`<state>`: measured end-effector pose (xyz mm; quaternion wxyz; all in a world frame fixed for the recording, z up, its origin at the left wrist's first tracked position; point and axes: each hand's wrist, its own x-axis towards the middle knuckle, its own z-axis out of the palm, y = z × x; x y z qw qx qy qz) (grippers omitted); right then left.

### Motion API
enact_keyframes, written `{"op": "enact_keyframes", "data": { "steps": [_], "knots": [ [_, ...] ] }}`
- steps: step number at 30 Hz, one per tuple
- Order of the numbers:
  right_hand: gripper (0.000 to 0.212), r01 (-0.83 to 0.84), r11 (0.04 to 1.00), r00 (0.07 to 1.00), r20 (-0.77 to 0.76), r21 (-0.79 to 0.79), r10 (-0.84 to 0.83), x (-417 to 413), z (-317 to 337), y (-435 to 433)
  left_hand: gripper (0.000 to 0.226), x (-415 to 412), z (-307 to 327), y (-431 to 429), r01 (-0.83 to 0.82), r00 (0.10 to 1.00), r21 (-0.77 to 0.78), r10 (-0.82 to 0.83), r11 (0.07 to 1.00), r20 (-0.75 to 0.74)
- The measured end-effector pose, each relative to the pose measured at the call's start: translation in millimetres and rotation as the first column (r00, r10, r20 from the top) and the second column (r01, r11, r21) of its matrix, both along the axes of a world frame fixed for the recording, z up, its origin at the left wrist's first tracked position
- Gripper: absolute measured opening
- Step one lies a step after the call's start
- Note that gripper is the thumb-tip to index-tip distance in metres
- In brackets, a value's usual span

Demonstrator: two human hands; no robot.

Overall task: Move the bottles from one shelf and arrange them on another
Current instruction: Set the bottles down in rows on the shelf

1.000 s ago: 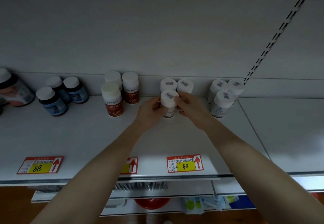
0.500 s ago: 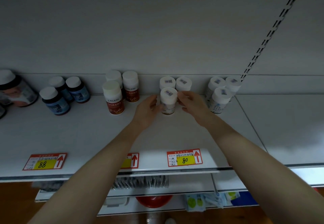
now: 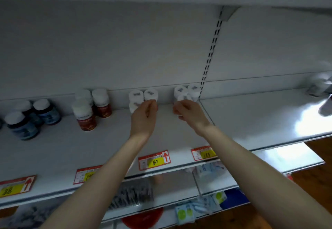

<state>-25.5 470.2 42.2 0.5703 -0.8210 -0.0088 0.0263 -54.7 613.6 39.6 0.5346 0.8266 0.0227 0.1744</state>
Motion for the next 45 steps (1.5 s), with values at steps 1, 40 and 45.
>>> {"op": "enact_keyframes", "data": {
  "steps": [1,40,45],
  "knots": [
    [0.031,0.005,1.000,1.000,0.009,-0.017,-0.005,-2,7,-14,0.018,1,5,-16,0.029,1.000,0.010,-0.029,1.000,0.011],
    [0.033,0.720,0.694,0.694,0.003,0.013,-0.720,-7,-15,-770,0.031,117,-11,-775,0.712,0.698,0.034,-0.702,0.701,-0.144],
    [0.039,0.712,0.701,0.701,-0.020,-0.028,-0.713,29,-25,-849,0.033,142,-25,-850,0.690,0.714,0.054,-0.667,0.722,-0.213]
  ]
}}
